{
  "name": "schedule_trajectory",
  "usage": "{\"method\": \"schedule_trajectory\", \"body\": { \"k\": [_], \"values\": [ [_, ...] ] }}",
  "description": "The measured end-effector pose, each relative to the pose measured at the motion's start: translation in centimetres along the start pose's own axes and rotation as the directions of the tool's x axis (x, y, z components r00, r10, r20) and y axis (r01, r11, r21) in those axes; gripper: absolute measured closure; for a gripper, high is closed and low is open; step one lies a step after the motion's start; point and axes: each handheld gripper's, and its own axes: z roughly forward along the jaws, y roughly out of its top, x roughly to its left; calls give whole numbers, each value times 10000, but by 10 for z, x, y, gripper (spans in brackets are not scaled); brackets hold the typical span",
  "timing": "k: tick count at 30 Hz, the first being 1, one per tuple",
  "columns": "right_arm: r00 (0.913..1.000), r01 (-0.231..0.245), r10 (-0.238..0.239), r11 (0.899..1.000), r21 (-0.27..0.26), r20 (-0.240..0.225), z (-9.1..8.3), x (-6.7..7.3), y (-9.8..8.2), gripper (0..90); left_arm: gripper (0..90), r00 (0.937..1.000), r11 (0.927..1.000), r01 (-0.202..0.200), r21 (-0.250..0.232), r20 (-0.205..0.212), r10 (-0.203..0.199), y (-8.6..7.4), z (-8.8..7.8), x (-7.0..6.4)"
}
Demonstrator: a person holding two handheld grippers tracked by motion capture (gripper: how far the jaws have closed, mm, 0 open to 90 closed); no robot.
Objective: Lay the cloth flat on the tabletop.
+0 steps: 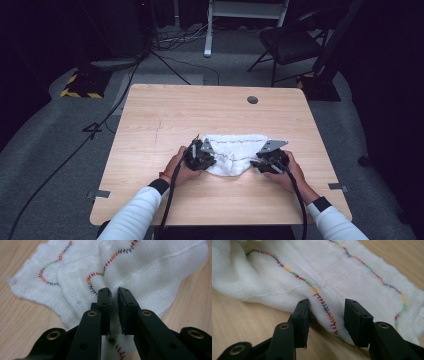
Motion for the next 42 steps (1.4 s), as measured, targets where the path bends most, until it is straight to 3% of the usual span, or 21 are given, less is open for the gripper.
{"method": "schedule_trajectory", "body": {
  "k": [5,8,11,12,14,17,19,23,24,27,31,33,36,39,42],
  "values": [
    [9989,-421,422,9991,-66,178,9,-19,6,571,815,9983,9999,-115,71,-576,119,14,11,20],
    [9977,-623,625,9980,-89,259,15,-29,10,571,825,9977,9999,142,36,-664,-139,21,16,31],
    [9972,-693,696,9975,-115,277,16,-32,11,577,835,9978,9999,122,-39,-649,-124,22,15,33],
    [9969,-756,758,9971,-91,215,16,-32,10,605,839,9979,10000,28,-67,-643,-32,21,12,32],
    [9991,-338,342,9993,-164,257,11,-30,7,695,845,9977,9996,-88,-267,-669,70,19,4,28],
    [9992,-397,392,9982,-449,-112,3,-30,6,765,846,9980,9982,-249,-548,-599,216,14,-12,21],
    [9989,-303,278,9973,-671,-380,-5,-29,5,779,847,9977,9943,-555,-909,-432,518,6,-31,8],
    [9972,-112,47,9961,-878,-741,-17,-24,5,797,846,9947,9911,-1013,-865,-255,995,-5,-42,-7],
    [9958,68,-152,9956,-938,-898,-23,-20,2,777,844,9929,9903,-1185,-729,-87,1182,-14,-47,-17],
    [9942,205,-293,9962,-849,-1037,-24,-16,-3,774,843,9920,9904,-1249,-596,116,1258,-24,-49,-25],
    [9950,379,-419,9983,-452,-908,-26,-9,-16,721,829,9898,9900,-1388,-245,295,1395,-44,-55,-41],
    [9951,367,-409,9982,-480,-899,-27,-9,-17,704,817,9905,9911,-1314,-220,387,1322,-48,-57,-43],
    [9971,226,-276,9974,-687,-716,-34,-9,-16,652,786,9884,9924,-1229,-82,889,1231,-56,-62,-48],
    [9978,155,-225,9937,-1109,-616,-38,-6,-6,581,708,9903,9925,-1208,-205,668,1220,-61,-68,-53],
    [9976,235,-310,9925,-1198,-613,-36,-2,2,566,669,9964,9951,-810,-559,184,822,-61,-76,-49]
  ]
}}
